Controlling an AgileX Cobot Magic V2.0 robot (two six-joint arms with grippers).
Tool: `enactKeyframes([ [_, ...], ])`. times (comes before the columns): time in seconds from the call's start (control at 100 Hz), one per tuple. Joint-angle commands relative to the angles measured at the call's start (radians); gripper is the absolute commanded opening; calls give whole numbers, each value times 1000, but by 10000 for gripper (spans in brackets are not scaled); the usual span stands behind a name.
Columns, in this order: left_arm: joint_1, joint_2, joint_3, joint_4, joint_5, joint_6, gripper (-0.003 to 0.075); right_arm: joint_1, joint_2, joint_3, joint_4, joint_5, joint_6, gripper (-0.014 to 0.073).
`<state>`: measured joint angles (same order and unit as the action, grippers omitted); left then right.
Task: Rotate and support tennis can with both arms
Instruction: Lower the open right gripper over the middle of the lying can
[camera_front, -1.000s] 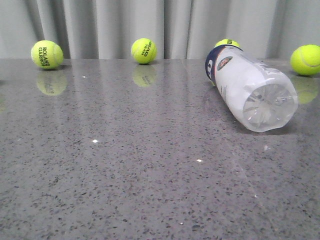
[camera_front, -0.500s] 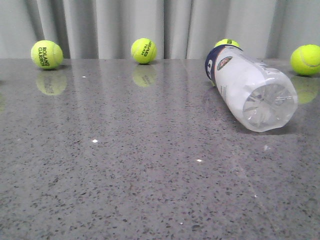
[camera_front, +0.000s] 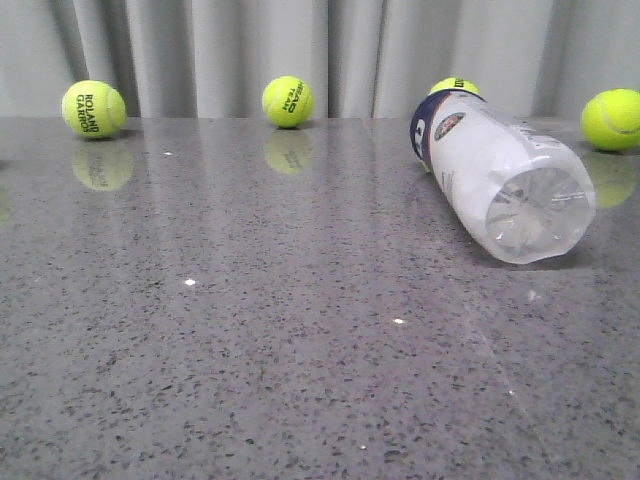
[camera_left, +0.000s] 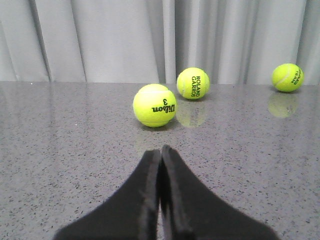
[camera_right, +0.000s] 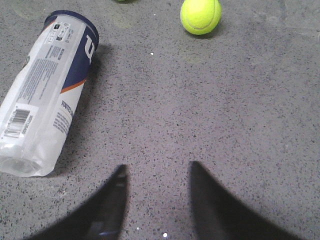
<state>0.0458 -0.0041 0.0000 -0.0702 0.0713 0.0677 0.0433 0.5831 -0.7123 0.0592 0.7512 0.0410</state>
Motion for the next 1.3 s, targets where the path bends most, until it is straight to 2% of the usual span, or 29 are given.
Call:
enactKeyframes([
  [0.0, 3, -32, 44, -9, -81, -10, -20, 2, 47, -61, 2, -43, -3, 589],
  [0.05, 3, -32, 44, -9, -81, -10, -20, 2, 61, -67, 2, -42, -3, 670],
  [0.21, 3, -32, 44, -9, -81, -10, -20, 2, 65, -63, 3, -70, 0, 601],
  [0.35, 3, -32, 44, -9, -81, -10, -20, 2, 65, -80, 5, -57, 4, 591],
  [0.71, 3, -32, 44, -9, -81, -10, -20, 18, 299, -347, 59, 166, 4, 591],
  [1.29, 3, -32, 44, -9, -81, -10, -20, 255, 793, -748, 52, 325, 139, 591],
])
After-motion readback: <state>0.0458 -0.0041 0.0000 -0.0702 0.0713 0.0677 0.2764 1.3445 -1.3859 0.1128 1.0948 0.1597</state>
